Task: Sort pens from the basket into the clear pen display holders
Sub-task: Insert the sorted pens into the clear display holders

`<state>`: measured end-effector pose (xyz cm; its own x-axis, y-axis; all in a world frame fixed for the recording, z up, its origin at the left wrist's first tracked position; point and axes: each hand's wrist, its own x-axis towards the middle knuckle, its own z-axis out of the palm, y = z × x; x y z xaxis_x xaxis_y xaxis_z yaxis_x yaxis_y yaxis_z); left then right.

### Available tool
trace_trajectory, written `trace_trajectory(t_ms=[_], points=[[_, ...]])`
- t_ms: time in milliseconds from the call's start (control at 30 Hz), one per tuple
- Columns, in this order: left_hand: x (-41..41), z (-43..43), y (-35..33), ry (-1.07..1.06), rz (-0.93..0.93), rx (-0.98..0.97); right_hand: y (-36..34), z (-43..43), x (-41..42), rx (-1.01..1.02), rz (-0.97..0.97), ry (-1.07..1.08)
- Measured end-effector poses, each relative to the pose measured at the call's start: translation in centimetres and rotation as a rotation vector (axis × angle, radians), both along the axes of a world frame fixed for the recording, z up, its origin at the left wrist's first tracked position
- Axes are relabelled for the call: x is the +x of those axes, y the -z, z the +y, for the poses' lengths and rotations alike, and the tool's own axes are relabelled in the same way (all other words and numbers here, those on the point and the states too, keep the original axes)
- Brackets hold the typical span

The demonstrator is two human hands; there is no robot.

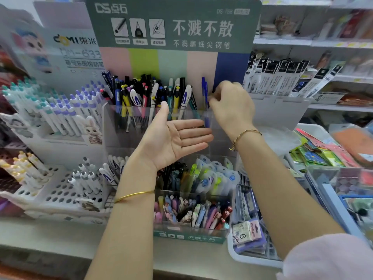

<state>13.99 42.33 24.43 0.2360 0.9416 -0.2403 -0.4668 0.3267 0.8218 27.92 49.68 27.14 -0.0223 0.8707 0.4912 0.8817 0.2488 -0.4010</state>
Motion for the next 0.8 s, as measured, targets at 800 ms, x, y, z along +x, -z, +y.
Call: trace_trajectory(t_ms=[800], points=[[-19.6,-33.9,21.7,-1.288,0.137,-0.773,18.6,-28.1,-25.1,-0.895,-0.002,-1.172]])
